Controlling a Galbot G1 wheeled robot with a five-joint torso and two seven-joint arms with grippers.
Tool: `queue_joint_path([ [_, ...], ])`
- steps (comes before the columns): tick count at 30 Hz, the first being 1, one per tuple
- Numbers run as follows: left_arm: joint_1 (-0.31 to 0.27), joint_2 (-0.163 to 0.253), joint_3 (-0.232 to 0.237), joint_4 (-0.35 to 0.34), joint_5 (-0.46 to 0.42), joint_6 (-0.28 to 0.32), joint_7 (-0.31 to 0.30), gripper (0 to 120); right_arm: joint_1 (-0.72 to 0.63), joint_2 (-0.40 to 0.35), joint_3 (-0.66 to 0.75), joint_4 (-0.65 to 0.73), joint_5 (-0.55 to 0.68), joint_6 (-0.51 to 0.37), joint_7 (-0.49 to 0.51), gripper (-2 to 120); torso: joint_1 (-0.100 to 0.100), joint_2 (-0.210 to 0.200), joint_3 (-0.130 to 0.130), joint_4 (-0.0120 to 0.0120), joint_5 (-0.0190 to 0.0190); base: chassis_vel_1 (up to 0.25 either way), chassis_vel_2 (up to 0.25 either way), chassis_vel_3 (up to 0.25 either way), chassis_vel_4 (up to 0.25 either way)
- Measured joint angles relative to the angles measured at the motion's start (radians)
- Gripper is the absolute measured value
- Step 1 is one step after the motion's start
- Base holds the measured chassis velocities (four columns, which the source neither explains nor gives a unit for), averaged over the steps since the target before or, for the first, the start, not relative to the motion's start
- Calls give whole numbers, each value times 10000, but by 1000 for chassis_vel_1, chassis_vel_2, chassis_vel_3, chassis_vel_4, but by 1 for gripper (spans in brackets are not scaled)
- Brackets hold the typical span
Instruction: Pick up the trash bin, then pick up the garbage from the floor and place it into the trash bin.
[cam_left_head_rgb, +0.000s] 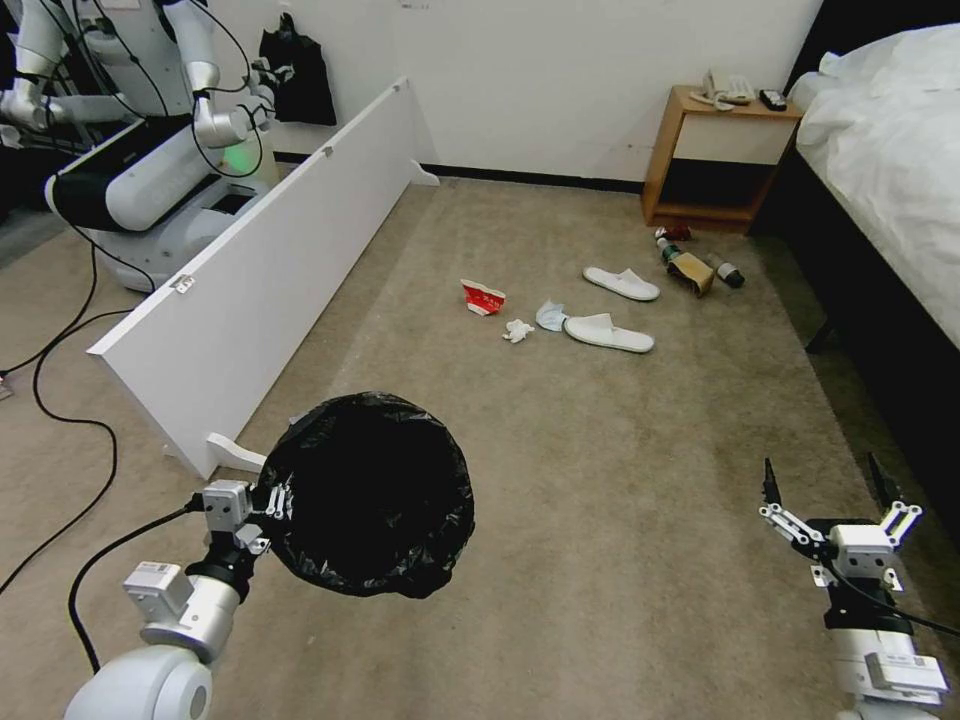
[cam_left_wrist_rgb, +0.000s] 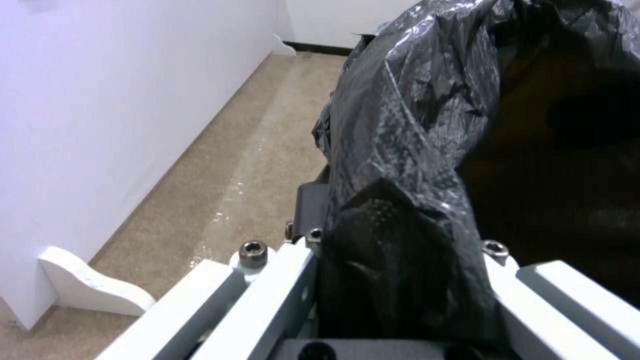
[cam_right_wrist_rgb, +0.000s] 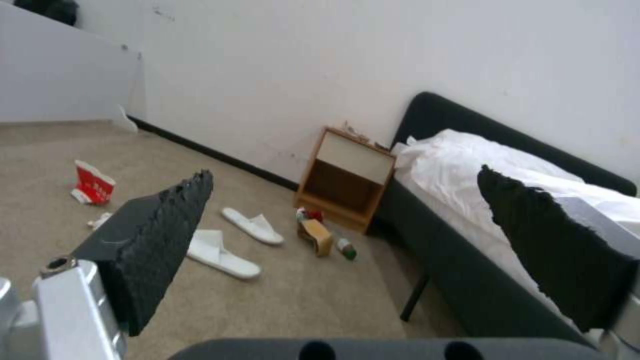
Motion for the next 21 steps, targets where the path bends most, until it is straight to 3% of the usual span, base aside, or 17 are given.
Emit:
queue_joint_path([
  [21,106,-58,14,-132,168,-161,396,4,-209,135,16,117,-79,49,11,100,0,0,0,0,0,0,0,0,0],
])
